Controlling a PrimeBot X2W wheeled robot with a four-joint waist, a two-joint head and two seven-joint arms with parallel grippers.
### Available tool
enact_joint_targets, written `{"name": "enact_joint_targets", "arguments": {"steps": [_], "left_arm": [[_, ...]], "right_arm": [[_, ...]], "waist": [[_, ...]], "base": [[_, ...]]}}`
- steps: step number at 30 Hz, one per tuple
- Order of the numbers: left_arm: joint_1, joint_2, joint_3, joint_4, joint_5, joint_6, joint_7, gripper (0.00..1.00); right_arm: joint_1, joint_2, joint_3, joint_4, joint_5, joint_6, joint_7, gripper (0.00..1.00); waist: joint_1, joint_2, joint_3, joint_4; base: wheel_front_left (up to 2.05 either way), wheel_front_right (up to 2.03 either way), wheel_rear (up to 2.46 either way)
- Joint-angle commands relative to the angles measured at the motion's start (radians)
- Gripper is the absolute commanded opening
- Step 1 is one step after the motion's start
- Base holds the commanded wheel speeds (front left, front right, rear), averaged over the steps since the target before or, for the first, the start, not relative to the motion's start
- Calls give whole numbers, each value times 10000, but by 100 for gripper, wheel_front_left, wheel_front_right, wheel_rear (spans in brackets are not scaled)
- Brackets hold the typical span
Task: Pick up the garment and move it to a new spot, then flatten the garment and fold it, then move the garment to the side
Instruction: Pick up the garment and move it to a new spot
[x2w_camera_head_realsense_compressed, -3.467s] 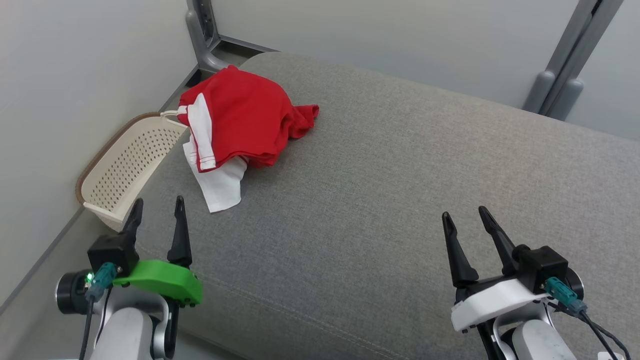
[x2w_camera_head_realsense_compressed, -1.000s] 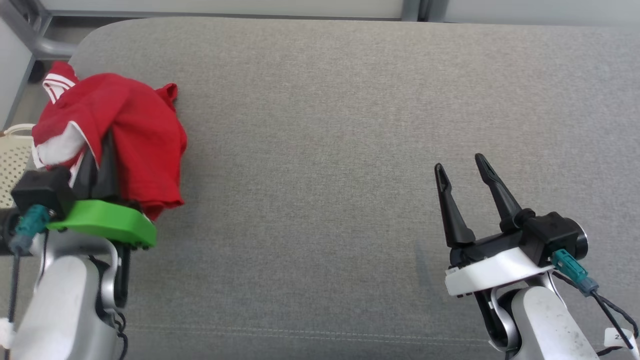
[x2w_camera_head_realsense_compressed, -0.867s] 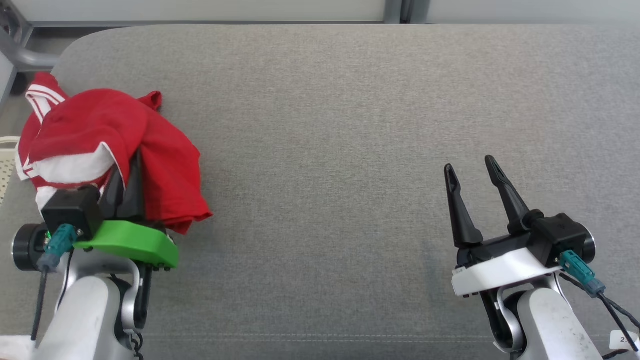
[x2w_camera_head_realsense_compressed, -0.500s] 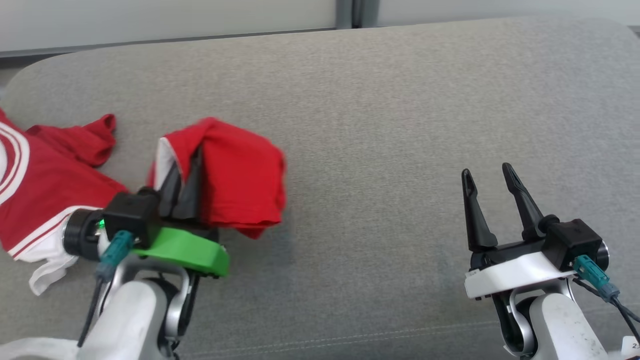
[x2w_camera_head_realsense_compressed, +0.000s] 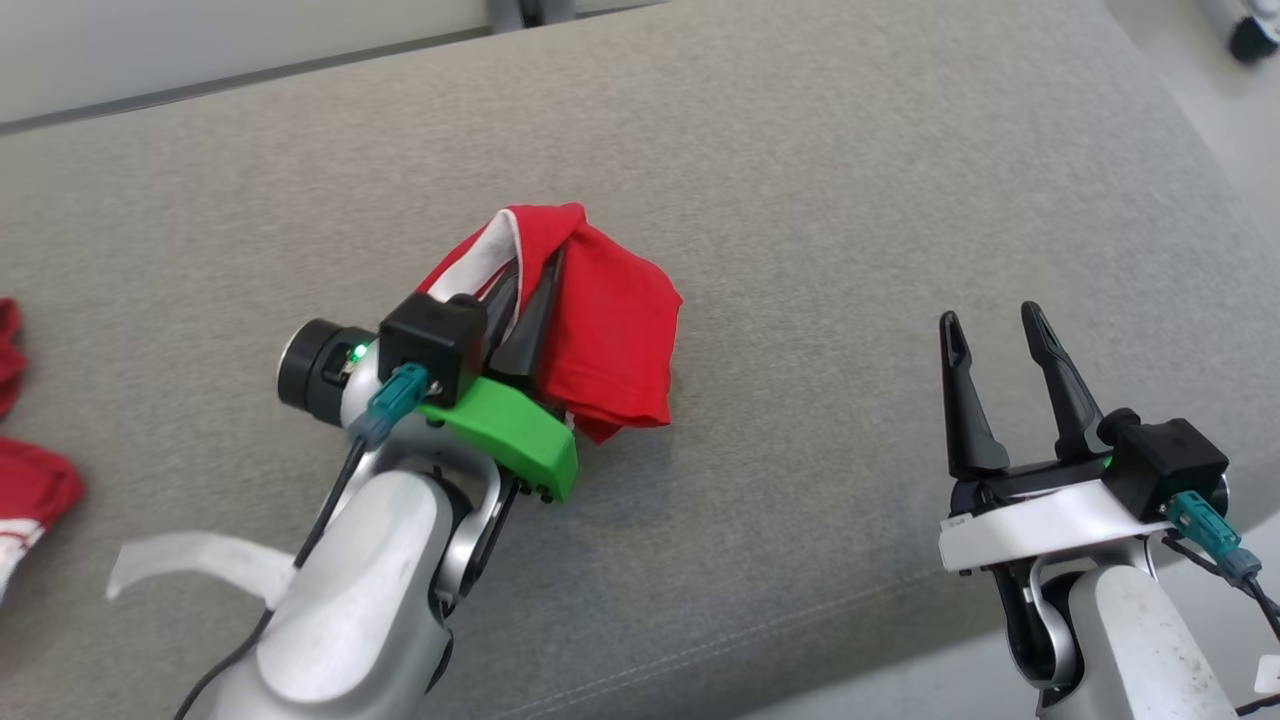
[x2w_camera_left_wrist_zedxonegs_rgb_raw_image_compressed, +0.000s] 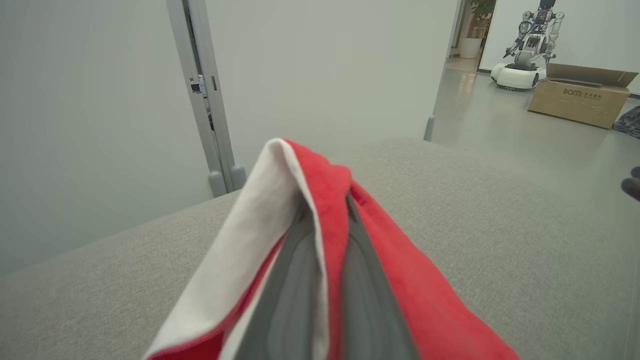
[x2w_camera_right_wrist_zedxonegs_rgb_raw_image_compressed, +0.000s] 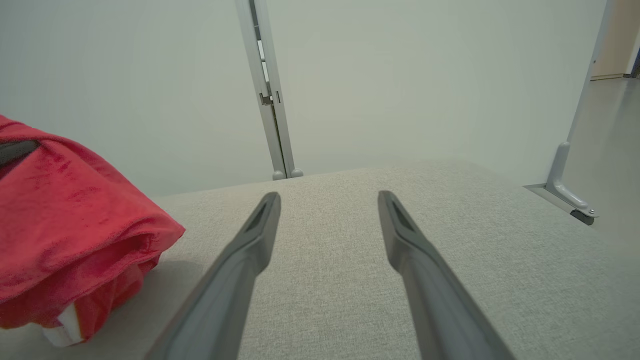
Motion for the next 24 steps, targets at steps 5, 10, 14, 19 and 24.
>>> {"name": "enact_joint_targets", "arguments": {"steps": [5,10,14,19,24], "left_arm": [[-796,-388,-180,1599,-156,-343,-154,0],[-1270,-732,-302,3159,-408,-625,-466,100],[-1613,-912,-580,3984,-473,-945,-838,100],[-1767,-1031,-891,4289,-539,-1196,-1211,100],[-1416,-1056,-1130,3957,-693,-1265,-1470,100]], "right_arm": [[-281,-4,65,131,237,1,-51,100],[-364,-4,98,168,358,1,-63,100],[-411,-5,18,182,389,1,-64,100],[-448,-7,-113,258,321,1,-66,100],[-405,-11,-239,375,167,1,-67,100]], "waist": [[0,-1,868,-1152],[0,-1,1038,-1298],[0,-1,1109,-1205],[0,-1,1025,-925],[0,-1,672,-478]], "base": [[0,0,0],[0,0,0],[0,0,0],[0,0,0],[0,0,0]]}}
